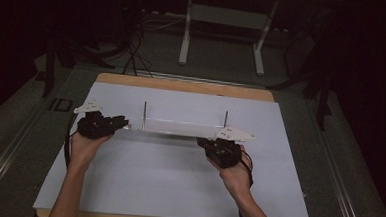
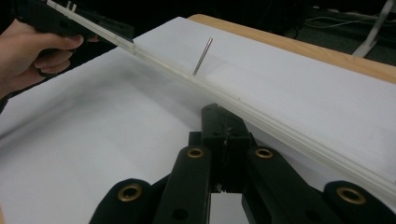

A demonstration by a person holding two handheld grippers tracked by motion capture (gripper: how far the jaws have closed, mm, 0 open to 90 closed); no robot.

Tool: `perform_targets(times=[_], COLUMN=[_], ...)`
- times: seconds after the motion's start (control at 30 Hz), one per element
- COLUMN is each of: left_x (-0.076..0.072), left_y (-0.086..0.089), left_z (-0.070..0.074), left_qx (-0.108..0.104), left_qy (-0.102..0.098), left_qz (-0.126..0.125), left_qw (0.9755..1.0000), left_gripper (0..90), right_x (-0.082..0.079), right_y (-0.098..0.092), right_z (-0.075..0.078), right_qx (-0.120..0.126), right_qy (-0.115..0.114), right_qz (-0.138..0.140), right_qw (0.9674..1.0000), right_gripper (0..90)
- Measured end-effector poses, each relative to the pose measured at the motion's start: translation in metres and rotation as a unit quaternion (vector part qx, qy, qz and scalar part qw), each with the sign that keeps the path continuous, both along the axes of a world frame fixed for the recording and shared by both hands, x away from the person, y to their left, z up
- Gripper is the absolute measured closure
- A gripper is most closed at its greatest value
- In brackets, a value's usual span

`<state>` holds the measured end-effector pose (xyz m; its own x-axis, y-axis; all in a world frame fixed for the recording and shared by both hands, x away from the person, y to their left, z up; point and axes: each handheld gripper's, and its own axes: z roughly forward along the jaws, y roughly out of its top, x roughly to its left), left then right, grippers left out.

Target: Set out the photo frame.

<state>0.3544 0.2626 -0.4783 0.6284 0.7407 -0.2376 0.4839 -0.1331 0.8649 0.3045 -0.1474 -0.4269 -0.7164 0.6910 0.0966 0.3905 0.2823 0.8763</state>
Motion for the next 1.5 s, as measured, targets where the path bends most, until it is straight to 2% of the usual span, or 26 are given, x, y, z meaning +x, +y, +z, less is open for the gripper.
perform_targets(times=[0.1, 0.13, 0.17, 0.2, 0.37, 0.47, 0.83, 1.27, 1.37, 1.5], left_x=[-0.003, -0.003, -0.005, -0.007, -0.008, -0.006, 0.007, 0.015, 0.015, 0.014], left_y=[-0.002, -0.002, -0.006, -0.008, -0.019, -0.024, -0.041, -0.056, -0.057, -0.058], left_z=[0.000, 0.000, 0.001, 0.001, 0.001, 0.002, 0.007, 0.010, 0.011, 0.011], left_qx=[0.023, 0.023, 0.037, 0.047, 0.064, 0.066, 0.068, 0.067, 0.065, 0.066], left_qy=[-0.004, -0.004, -0.012, -0.016, -0.034, -0.040, -0.076, -0.108, -0.110, -0.117], left_qz=[0.003, 0.003, 0.005, 0.004, -0.017, -0.027, -0.032, -0.041, -0.042, -0.036], left_qw=[0.9997, 0.9997, 0.9992, 0.9988, 0.9972, 0.9966, 0.9943, 0.9910, 0.9909, 0.9903], left_gripper=[61.3, 59.9, 59.9, 55.4, 49.1, 47.1, 36.7, 36.9, 42.5, 44.3], right_x=[0.002, 0.002, 0.003, 0.005, 0.008, 0.010, 0.018, 0.025, 0.026, 0.029], right_y=[0.000, 0.000, 0.000, 0.001, 0.002, 0.002, 0.003, 0.003, 0.003, 0.003], right_z=[0.002, 0.002, 0.003, 0.004, 0.007, 0.009, 0.014, 0.015, 0.015, 0.015], right_qx=[-0.001, -0.001, -0.001, 0.001, -0.002, 0.001, 0.004, 0.005, 0.005, 0.005], right_qy=[-0.001, -0.001, -0.002, -0.001, -0.005, -0.005, -0.007, -0.005, -0.003, -0.004], right_qz=[0.000, 0.000, -0.001, -0.002, -0.003, -0.004, -0.008, -0.011, -0.013, -0.016], right_qw=[1.0000, 1.0000, 1.0000, 1.0000, 1.0000, 1.0000, 0.9999, 0.9999, 0.9999, 0.9999], right_gripper=[90.0, 90.0, 90.0, 90.0, 90.0, 90.0, 90.0, 90.0, 90.0, 90.0])
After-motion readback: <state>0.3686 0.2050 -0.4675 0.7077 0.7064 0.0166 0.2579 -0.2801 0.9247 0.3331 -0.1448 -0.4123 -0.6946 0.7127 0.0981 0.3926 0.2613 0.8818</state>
